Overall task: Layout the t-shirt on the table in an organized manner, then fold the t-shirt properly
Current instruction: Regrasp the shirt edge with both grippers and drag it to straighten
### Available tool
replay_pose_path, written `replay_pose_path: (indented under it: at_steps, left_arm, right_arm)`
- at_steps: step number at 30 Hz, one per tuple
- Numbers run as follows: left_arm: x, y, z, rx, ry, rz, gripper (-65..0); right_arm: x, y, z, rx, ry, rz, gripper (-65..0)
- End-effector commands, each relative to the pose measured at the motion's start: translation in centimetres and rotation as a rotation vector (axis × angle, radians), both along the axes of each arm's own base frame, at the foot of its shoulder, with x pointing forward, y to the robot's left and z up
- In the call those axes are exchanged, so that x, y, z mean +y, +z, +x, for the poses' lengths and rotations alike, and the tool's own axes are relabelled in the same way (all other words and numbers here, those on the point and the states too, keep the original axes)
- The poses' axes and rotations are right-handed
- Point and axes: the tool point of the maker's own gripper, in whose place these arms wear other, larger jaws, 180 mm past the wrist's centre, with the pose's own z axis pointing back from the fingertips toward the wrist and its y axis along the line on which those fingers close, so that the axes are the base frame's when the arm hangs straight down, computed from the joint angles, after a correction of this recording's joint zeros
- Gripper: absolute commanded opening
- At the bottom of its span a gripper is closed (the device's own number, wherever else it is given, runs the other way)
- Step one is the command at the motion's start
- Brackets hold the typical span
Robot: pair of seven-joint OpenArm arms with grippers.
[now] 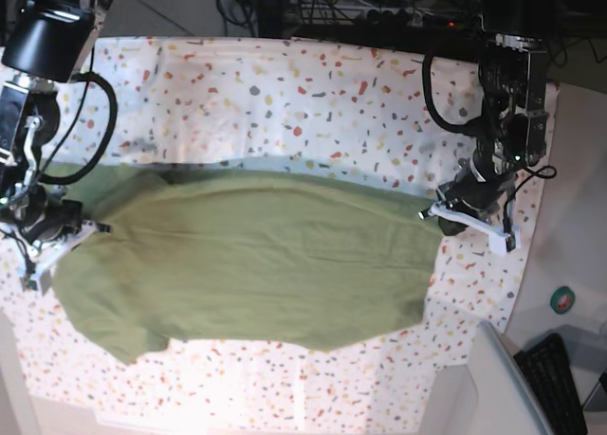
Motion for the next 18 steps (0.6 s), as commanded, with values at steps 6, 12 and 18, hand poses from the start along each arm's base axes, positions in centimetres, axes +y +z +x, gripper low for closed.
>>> replay_pose_path:
  at_steps: [6, 12, 18]
  left_arm:
    - [0.9, 1.9, 3.1, -0.068, 0.020, 0.006, -65.0]
    - [1.7, 1.4, 4.6, -0.053, 0.045, 0.000, -65.0]
    - [1.4, 1.2, 6.0, -0.048, 0.064, -0.025, -65.0]
  right_arm:
    - [-1.3, 1.1, 2.7, -0.036, -0.019, 0.004, -65.0]
    - [-1.0, 0.2, 4.1, -0.017, -0.027, 0.043, -65.0]
    - [-0.8, 0.4, 5.6, -0.040, -0.030, 0.060, -65.0]
